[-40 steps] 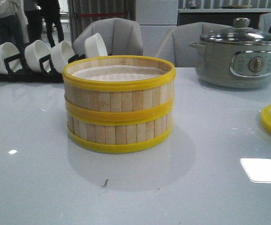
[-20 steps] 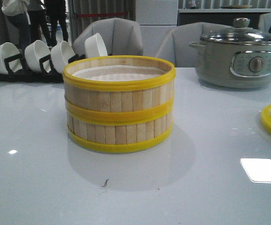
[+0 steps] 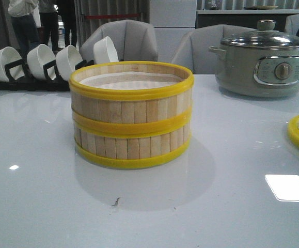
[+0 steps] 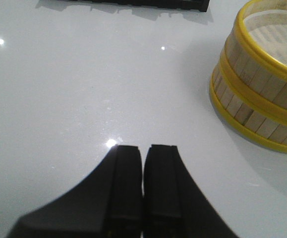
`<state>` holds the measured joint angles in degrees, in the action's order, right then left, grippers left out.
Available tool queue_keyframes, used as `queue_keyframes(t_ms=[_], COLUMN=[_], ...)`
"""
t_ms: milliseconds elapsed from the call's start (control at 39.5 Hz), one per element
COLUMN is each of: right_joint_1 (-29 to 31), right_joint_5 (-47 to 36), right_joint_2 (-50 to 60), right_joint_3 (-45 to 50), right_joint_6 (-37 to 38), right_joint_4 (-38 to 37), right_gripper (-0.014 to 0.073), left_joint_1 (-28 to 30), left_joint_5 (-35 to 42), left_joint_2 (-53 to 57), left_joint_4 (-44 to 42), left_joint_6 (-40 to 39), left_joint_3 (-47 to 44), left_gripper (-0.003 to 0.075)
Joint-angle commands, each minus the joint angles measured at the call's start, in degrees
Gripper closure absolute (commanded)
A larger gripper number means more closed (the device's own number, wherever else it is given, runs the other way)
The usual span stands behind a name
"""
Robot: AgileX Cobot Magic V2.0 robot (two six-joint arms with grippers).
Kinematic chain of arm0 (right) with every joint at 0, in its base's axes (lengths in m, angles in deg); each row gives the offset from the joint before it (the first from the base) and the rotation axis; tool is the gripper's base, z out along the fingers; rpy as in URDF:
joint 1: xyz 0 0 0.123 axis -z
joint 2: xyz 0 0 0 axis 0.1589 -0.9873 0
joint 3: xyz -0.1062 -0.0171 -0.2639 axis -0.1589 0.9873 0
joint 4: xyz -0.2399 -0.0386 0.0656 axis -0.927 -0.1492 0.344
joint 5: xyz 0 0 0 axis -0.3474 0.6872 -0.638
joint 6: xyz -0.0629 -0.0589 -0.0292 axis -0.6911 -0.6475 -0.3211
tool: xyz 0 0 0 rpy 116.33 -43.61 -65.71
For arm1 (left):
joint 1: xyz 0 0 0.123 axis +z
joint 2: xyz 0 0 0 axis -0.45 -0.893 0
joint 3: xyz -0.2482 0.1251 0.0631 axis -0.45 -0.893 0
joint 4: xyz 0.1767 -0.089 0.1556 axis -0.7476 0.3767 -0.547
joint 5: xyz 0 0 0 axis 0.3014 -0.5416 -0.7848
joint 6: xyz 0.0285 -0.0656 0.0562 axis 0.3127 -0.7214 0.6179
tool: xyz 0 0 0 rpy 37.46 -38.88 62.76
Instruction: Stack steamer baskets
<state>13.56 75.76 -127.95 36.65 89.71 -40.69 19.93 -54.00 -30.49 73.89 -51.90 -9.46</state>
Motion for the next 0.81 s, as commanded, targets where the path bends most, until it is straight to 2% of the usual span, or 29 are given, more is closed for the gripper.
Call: queue_keyframes(t_ms=[0,278,430,632,734,784], right_joint_1=[0.13,0.13,0.13,0.13,0.13,0.13], right_joint_5=[-3.77,0.0,1.21,7.06,10.38,11.32], right_joint_2=[0.38,0.38,0.38,0.38,0.38,0.38], right_joint_3=[-2.11,-2.11,-2.07,-2.07,-2.07,-2.07], right_joint_6=[-0.17,-0.17,-0.17,-0.17,-0.23,-0.23], right_joint_4=[-0.21,-0.21,-0.21,-0.21,-0.21,-0.21], right_gripper=[0.0171,0.0564,0.0558,0.0539,0.0421,0.0324], left_joint_1=[-0.06,-0.06,-0.06,-0.06,-0.06,-0.06], left_joint_5=[4.81,4.81,4.81,4.81,4.81,4.81], left_joint_2=[0.16,0.16,0.16,0.16,0.16,0.16], left_joint_4=[0.46,0.46,0.46,0.46,0.46,0.46], left_joint_6=[-0.54,-0.54,-0.54,-0.54,-0.54,-0.54], left_joint_3=[1.7,1.7,1.7,1.7,1.7,1.7], left_gripper=[0.0634,0.0634,0.0634,0.0634,0.0634,0.0634])
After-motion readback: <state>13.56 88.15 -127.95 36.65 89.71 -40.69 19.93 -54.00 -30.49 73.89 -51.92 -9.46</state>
